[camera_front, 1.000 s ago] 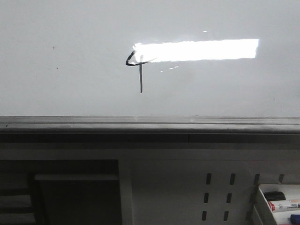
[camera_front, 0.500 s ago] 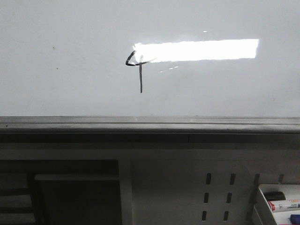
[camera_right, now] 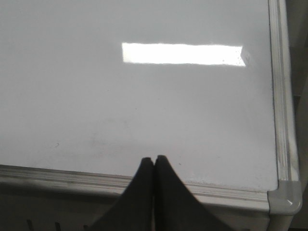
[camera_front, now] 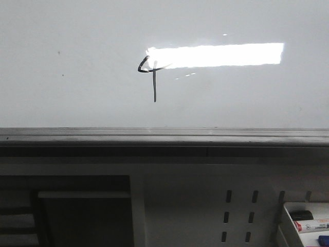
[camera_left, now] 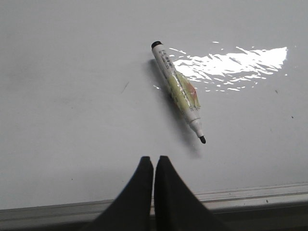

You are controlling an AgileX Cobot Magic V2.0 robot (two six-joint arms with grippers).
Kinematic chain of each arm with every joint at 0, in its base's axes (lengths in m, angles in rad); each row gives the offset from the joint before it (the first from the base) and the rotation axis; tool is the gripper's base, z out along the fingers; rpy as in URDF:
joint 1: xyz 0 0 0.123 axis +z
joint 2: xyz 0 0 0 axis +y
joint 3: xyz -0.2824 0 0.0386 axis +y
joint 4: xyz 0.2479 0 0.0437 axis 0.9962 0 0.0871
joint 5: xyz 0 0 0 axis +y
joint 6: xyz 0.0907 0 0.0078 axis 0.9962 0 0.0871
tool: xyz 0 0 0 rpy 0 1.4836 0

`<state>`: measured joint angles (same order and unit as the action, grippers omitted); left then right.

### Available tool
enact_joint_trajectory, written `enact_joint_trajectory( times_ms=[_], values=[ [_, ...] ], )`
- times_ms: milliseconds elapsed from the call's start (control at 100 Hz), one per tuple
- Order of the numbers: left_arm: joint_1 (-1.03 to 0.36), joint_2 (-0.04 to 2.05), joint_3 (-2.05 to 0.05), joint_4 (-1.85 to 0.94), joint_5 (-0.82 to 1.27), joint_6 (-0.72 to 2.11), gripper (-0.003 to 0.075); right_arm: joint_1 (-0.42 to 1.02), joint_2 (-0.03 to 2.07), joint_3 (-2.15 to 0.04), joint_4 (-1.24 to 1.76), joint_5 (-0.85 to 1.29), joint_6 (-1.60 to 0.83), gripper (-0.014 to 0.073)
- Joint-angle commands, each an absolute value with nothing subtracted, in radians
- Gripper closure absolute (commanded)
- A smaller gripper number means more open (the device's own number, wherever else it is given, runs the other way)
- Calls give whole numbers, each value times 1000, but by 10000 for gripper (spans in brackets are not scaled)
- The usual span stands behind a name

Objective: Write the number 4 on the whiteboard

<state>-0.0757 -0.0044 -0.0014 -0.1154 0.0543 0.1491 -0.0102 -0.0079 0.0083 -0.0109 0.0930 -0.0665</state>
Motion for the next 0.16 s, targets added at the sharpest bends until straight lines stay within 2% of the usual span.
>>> enact_joint_trajectory(
  times_ms=[0, 150],
  values=[
    [-73, -28, 26, -126, -25, 139, 741, -18, -31, 28, -13, 23, -64, 664],
    [-73, -28, 26, -126, -25, 139, 741, -18, -31, 28, -13, 23, -64, 664]
  ],
)
